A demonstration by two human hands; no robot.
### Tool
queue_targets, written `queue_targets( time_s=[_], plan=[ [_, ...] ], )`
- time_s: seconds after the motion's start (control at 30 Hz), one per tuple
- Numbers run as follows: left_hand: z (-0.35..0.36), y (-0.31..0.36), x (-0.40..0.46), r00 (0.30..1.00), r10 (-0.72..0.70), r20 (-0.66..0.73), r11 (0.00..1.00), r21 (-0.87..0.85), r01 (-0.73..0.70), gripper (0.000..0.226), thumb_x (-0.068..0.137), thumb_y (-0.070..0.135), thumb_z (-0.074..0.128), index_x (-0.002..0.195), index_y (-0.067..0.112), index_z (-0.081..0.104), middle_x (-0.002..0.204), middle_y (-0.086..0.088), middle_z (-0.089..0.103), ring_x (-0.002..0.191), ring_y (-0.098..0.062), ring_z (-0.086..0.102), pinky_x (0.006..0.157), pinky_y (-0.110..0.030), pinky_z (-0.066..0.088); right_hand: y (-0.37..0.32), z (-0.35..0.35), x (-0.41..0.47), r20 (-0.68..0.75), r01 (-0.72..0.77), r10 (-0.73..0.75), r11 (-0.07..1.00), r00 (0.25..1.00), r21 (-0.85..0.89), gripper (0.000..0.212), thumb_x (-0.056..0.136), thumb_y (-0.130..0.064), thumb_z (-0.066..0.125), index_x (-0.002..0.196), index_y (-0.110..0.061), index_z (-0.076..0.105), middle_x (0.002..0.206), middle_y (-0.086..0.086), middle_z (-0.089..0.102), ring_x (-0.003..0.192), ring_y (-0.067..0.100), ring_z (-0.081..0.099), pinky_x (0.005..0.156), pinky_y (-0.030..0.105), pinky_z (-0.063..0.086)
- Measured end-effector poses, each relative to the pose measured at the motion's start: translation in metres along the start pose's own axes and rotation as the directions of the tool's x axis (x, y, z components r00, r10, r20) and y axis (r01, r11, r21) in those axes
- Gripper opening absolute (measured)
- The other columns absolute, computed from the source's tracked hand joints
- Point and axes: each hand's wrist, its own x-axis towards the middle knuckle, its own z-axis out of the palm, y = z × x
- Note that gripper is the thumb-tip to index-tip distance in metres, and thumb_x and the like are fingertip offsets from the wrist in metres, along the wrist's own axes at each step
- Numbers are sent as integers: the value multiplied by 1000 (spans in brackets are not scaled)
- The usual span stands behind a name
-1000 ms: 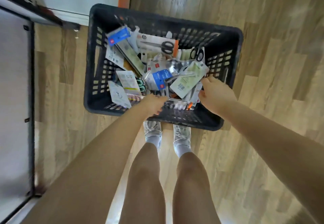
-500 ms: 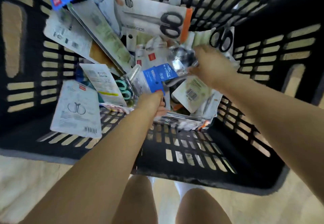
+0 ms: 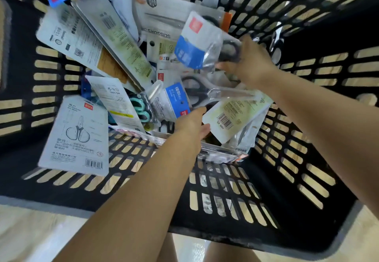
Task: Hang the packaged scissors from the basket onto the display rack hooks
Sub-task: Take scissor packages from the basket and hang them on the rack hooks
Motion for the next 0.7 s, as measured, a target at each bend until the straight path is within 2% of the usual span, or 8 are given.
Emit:
queue_targets(
  time_s=[0.2,0.3,0.33,0.43,0.5,0.57,0.63,0.7],
  plan=[
    [8,8,-8,999,28,20,998,52,-29,62,78,45,72,123,7,53,109,-9,64,83,-16,61,57,-23,48,3,-20,-7,-63,-2,20,962,998,273,54,88,-32,64,129,-9,39,115,-6,50,100,5,44,77,15,34],
    [25,9,3,1000,12,24,997,78,-14,111,34,76,73,127,17,53,117,-8,64,98,-27,63,81,-38,53,4,-24,-8,-49,-1,19,942,999,336,53,88,-31,64,128,-8,39,109,-7,49,97,4,45,56,3,36],
    [33,6,18,999,30,36,996,86,-33,118,25,80,69,126,19,54,122,-9,62,105,-32,61,89,-46,51,4,-25,-7,-47,1,16,938,999,346,53,88,-31,64,128,-8,39,109,-7,48,97,4,45,54,1,36],
    [57,-3,52,994,96,59,988,115,-102,121,30,92,54,129,21,53,134,-8,54,122,-33,52,100,-52,43,6,-23,-5,-45,-2,17,944,999,330,54,86,-32,66,129,-10,40,112,-6,52,99,7,48,73,12,38],
    [65,10,27,996,88,15,981,169,-89,114,48,93,48,137,22,45,144,-8,43,132,-32,40,107,-52,34,9,-20,-2,-30,6,5,935,1000,354,52,87,-29,66,128,-10,40,102,-11,54,88,0,51,70,9,38],
    [65,17,16,981,121,-151,965,251,-80,89,71,76,51,134,14,45,138,-12,45,129,-35,39,107,-49,32,12,-16,-1,-22,24,-17,927,1000,375,50,87,-26,66,127,-8,40,89,-18,48,79,-4,47,56,0,34],
    [58,21,13,953,156,-258,964,250,-90,64,72,60,62,114,12,55,124,-12,57,114,-35,51,99,-45,41,16,-12,0,-37,42,-31,939,999,340,52,86,-32,66,126,-9,41,96,-12,49,91,5,49,67,9,38],
    [52,21,16,948,156,-277,978,175,-110,52,72,50,69,105,11,57,115,-10,63,109,-31,56,94,-39,45,18,-9,1,-49,32,-18,950,999,311,52,85,-37,67,123,-10,43,105,-4,51,100,14,51,80,25,42]
  ],
)
